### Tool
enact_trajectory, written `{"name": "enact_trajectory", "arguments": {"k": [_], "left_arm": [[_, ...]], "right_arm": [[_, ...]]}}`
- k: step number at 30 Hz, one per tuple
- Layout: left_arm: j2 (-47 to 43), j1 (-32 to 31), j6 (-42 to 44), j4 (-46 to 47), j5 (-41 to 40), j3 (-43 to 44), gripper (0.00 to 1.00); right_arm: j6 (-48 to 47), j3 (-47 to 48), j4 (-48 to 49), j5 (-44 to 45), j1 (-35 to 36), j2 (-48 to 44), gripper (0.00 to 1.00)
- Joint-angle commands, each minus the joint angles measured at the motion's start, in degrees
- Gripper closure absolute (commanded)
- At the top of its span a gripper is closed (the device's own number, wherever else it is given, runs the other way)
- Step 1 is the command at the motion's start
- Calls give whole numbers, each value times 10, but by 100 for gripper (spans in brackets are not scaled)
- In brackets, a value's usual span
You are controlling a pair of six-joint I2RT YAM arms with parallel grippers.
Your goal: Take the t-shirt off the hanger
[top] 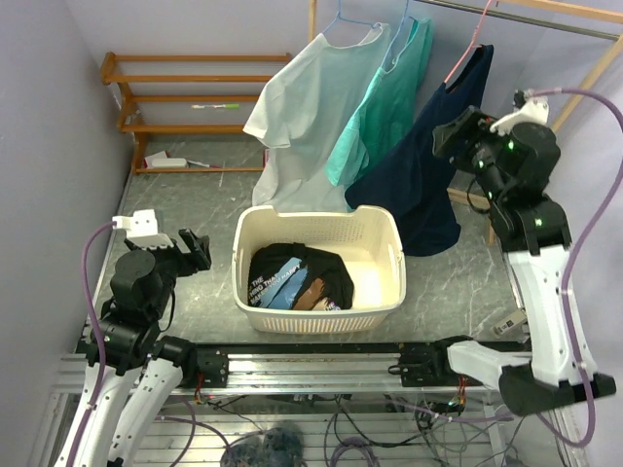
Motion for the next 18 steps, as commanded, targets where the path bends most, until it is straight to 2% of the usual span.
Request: {"name": "enact_trajectory", "arguments": {"k": [1, 7, 15, 18], "left_arm": [[-4, -3, 3, 12, 9, 6, 12], [-2, -3, 3, 11, 8, 7, 12], [-4, -3, 3, 11, 9, 7, 12], [-5, -3, 3, 11, 8, 7, 12]], "right_arm": [[0, 82, -2, 31, -1, 79, 25], [3, 200, -16, 60, -1, 189, 31], [12, 215, 6, 34, -1, 240, 35], [13, 217, -6, 40, -2, 247, 44]]}}
